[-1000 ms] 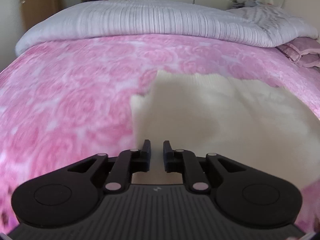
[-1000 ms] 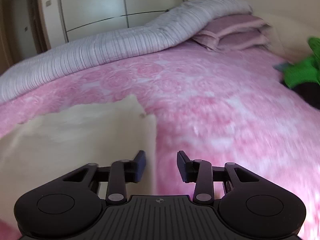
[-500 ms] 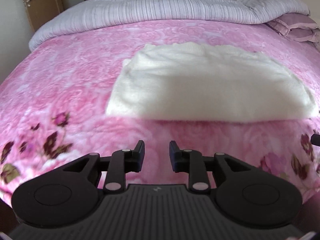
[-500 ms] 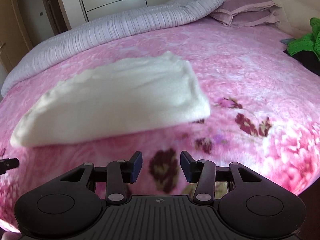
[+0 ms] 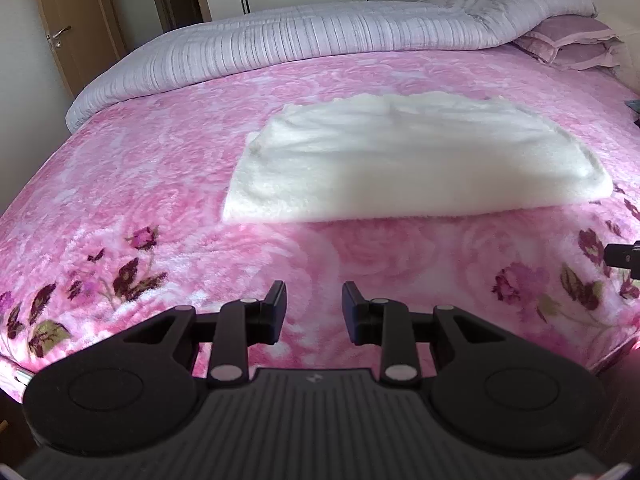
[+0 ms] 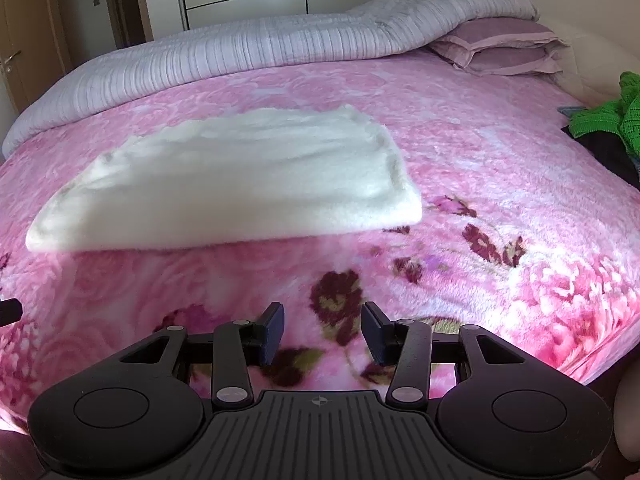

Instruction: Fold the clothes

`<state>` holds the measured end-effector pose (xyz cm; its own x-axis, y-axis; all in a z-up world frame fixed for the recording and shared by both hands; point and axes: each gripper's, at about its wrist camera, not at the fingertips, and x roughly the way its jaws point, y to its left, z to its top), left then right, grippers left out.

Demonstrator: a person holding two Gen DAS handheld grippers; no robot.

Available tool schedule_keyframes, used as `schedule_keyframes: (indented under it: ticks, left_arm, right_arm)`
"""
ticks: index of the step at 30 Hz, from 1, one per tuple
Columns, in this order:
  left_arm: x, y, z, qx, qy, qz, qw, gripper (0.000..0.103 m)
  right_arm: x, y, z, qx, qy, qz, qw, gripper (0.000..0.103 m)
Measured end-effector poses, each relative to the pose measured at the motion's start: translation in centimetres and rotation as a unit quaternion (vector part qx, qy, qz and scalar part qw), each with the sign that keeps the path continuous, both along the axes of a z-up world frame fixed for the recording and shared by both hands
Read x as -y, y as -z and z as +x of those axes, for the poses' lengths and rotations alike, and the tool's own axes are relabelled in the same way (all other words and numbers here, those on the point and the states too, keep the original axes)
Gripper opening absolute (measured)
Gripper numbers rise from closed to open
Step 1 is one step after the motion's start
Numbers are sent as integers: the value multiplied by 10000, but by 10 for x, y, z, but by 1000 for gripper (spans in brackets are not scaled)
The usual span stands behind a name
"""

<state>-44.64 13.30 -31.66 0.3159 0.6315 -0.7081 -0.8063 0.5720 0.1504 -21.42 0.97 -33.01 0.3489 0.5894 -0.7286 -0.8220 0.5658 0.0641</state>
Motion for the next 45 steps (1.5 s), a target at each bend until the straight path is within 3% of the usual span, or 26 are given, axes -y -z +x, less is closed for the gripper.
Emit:
schedule_keyframes:
  ticks: [19,31,39,41,43,45]
  left_arm:
    - [3,6,1,-58,53,-11,10000,27]
    - [-7,13,-5,-25,-92,-97,9999,27]
    - [-17,17,-7,77,-152,-234,9996,28]
    - [-27,16,-16,385,-196,-440,9981,29]
    - [-45,13,-30,919,-317,-861,9915,33]
    - [-68,13,-50,1722,-542,-1450,9728,36]
  right_arm:
    - [-2,1,-6,49,-79,-84,9999,47]
    - [-7,2,-10,311,-131,-177,9993,47]
    - [-9,6,-5,207,-165,-123,9996,47]
    - [-8,6,-1,101,-159,-33,9998,47]
    - [0,5,16,-530,-33,419,9977,47]
    - [11,12,42,-1453,336,919,9845,47]
